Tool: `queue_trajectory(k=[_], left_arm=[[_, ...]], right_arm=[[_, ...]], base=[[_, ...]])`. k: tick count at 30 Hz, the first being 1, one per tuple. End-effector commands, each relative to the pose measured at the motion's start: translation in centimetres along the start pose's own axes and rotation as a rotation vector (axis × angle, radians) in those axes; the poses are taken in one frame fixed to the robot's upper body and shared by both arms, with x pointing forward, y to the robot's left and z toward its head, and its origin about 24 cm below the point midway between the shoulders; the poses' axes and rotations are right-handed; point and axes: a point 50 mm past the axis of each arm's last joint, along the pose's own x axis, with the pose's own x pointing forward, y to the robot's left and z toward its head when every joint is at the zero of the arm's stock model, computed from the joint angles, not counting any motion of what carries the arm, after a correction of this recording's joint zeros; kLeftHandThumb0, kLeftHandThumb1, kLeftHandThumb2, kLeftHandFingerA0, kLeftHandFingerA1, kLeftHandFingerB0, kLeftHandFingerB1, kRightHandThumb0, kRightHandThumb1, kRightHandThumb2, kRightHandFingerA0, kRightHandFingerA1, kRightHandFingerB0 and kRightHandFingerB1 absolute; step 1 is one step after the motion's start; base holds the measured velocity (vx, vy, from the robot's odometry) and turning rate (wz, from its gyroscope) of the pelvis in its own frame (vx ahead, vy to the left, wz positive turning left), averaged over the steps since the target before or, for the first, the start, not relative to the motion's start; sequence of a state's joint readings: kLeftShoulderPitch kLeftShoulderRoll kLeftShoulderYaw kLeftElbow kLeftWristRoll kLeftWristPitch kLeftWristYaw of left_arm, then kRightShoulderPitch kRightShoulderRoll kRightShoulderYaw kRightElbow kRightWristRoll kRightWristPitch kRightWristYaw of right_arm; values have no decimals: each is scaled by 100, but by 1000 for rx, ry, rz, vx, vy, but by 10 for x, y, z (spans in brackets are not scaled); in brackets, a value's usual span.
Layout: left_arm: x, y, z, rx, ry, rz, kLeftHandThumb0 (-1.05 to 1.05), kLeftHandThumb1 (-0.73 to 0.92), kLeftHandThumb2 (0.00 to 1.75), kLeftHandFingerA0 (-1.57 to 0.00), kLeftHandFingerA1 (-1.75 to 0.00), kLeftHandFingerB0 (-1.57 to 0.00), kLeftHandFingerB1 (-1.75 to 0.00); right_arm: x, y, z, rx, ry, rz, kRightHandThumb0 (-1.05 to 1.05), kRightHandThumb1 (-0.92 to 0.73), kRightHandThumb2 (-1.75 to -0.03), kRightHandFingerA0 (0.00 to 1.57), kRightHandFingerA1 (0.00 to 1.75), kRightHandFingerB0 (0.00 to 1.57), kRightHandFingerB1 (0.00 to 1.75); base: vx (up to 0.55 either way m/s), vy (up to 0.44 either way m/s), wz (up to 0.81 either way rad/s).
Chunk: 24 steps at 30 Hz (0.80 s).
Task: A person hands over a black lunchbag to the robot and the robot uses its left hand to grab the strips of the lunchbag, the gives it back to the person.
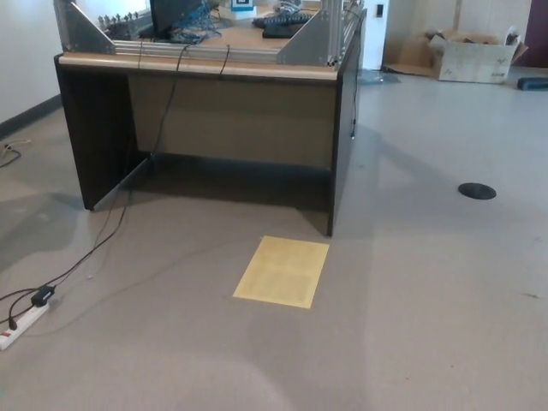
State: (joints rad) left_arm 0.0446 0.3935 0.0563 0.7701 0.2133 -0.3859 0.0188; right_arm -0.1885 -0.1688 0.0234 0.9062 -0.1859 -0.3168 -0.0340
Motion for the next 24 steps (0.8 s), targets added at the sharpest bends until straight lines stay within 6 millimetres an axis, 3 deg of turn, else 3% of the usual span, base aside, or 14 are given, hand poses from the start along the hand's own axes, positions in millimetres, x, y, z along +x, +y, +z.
queue_trajectory(k=[1, 2, 4, 5, 8, 9, 10, 16, 17, 19, 20, 21, 23, 24], left_arm=[[-5, 24, 20, 37, -244, 70, -72, 49, 76, -16, -39, -13, -36], [-5, 24, 20, 36, -245, 71, -73, 49, 76, -16, -39, -12, -36], [-5, 25, 20, 38, -246, 72, -73, 50, 76, -16, -39, -12, -36], [-5, 25, 19, 35, -247, 74, -36, 30, 90, 0, -47, 0, -47], [-5, 26, 21, 5, -263, 87, -35, 30, 90, 0, -48, 0, -47], [-6, 26, 20, -6, -266, 93, -36, 30, 91, 0, -48, 0, -48], [-6, 28, 20, -16, -272, 105, -36, 31, 91, 0, -48, 0, -48], [-11, 28, 9, -39, -231, 85, -37, 31, 92, -1, -48, 0, -48], [-11, 28, 9, -40, -235, 87, -76, 50, 81, -10, -40, -6, -32], [-12, 28, 11, -47, -247, 95, -76, 50, 81, -11, -40, -7, -31], [-12, 28, 11, -50, -250, 97, -76, 50, 81, -11, -40, -7, -31], [-12, 28, 13, -52, -268, 109, -36, 31, 92, 0, -48, 0, -48], [-14, 28, 13, -40, -269, 107, -37, 31, 92, 0, -48, 0, -48], [-14, 27, 12, -41, -264, 102, -73, 61, 59, -16, -31, -9, -25]], right_arm=[[-1, -13, 17, 17, -199, -78, -51, -70, -61, 52, 50, 53, 44], [0, -13, 17, 10, -196, -80, -57, -56, -95, 48, 62, 44, 55], [0, -13, 18, 6, -198, -82, -54, -70, -62, 50, 49, 51, 42], [0, -12, 18, 4, -202, -83, -53, -72, -62, 47, 47, 48, 41], [0, -13, 17, 8, -205, -88, -56, -73, -61, 45, 44, 46, 40], [-1, -12, 16, 9, -203, -85, -59, -58, -98, 35, 55, 33, 51], [-2, -11, 15, 11, -206, -83, -67, -62, -99, 34, 55, 31, 50], [-8, -8, 4, 36, -200, -57, -74, -63, -98, 33, 54, 27, 48], [-9, -8, 4, 35, -202, -57, -66, -75, -63, 35, 42, 36, 37], [-8, -7, 4, 34, -204, -58, -65, -75, -62, 35, 41, 36, 37], [-8, -7, 4, 34, -205, -58, -65, -75, -62, 35, 41, 36, 37], [-8, -8, 5, 53, -207, -58, -72, -62, -98, 34, 54, 22, 46], [-8, -8, 4, 60, -208, -57, -70, -61, -98, 34, 55, 19, 46], [-9, -7, 4, 63, -206, -54, -65, -76, -62, 36, 41, 30, 35]], base=[[0, 0, 0], [0, 0, 0], [0, 0, 0], [0, 0, 0], [0, 0, 0], [0, 0, 0], [0, 0, 0], [0, 0, 0], [0, 0, 0], [0, 0, 0], [0, 0, 0], [0, 0, 0], [0, 0, 0], [0, 0, 0]])
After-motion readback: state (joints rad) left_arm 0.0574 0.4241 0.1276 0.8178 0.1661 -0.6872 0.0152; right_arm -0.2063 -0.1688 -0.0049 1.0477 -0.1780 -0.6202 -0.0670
